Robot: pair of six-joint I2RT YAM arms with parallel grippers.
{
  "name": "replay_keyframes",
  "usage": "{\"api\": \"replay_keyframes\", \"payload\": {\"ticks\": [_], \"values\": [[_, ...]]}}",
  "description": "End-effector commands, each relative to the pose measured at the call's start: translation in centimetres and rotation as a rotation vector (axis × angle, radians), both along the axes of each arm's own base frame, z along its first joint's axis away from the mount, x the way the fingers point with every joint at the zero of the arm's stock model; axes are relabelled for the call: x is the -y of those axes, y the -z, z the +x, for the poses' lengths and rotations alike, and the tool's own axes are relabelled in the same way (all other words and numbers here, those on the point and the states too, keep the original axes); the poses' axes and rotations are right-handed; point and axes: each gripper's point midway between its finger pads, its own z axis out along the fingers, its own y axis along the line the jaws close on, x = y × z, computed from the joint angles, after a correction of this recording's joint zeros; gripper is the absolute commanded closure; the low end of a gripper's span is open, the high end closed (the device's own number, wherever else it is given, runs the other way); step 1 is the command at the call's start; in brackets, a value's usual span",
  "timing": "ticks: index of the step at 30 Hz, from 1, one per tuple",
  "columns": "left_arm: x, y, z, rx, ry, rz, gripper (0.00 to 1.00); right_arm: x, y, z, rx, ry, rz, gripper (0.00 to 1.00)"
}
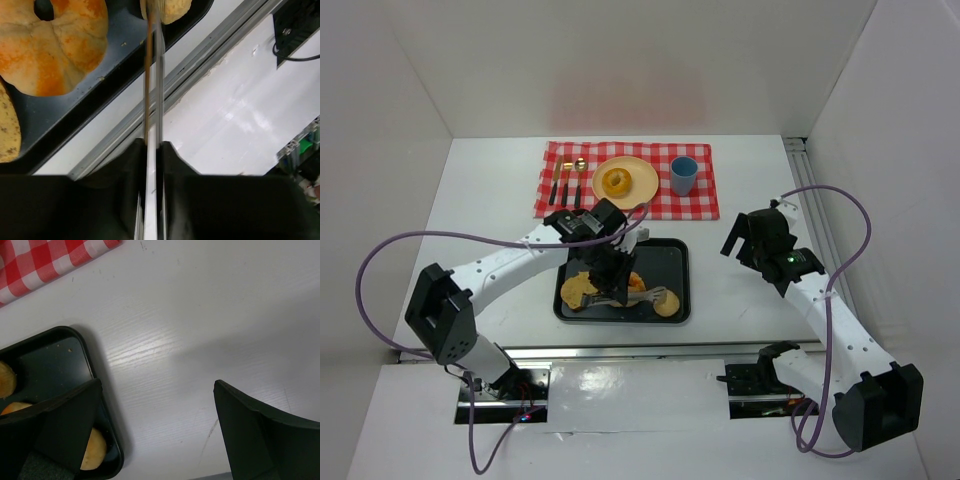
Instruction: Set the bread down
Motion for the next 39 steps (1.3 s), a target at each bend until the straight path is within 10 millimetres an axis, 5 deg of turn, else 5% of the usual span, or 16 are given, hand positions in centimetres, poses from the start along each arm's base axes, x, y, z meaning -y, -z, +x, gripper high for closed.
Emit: {"api": "replay_keyframes", "payload": {"ticks": [1,4,9,13,17,18,20,21,26,29,32,39], "values": [[0.7,-1.7,0.3,0.039,0.035,-0.043,0.82,0.2,-0.7,0.1,0.028,0.013,0.010,0.00],[0.7,-3.5,0.9,0.071,0.030,-0.067,0.97,0.2,-0.7,0.1,0.028,0.013,0.010,0.00],[-0.9,-6.4,4.4,0.138,-0.073,-0.046,1.00,0.1,-0.8,0.3,0.037,0.013,0.013,0.00],[-2.4,-9.5,11.2,0.286,-0.300,-0.003,1.00,0.0,-1.0,0.5,0.046,0.019,0.022,0.00],[-3.0,-10.2,18.4,0.367,-0.492,-0.044,1.00,0.0,-1.0,0.5,0.046,0.019,0.022,0.00],[-2.6,-8.9,19.8,0.348,-0.509,-0.033,1.00,0.0,-1.4,0.6,0.055,0.019,0.024,0.00],[-2.2,-9.3,22.5,0.389,-0.545,-0.038,1.00,0.1,-1.2,0.5,0.046,0.019,0.022,0.00],[-2.2,-7.5,24.2,0.372,-0.572,-0.006,1.00,0.1,-1.2,0.5,0.046,0.019,0.022,0.00],[-1.6,-5.3,29.3,0.385,-0.644,0.002,0.96,0.1,-1.1,0.3,0.038,0.019,0.019,0.00],[-1.8,-3.6,30.7,0.381,-0.651,0.031,0.76,0.1,-1.5,0.2,0.043,0.019,0.021,0.00],[-1.9,-4.2,30.9,0.394,-0.657,0.031,0.47,0.2,-1.6,0.0,0.055,0.025,0.031,0.00],[-2.9,-8.4,29.4,0.467,-0.655,-0.009,0.44,0.2,-1.5,-0.2,0.044,0.025,0.028,0.00]]}}
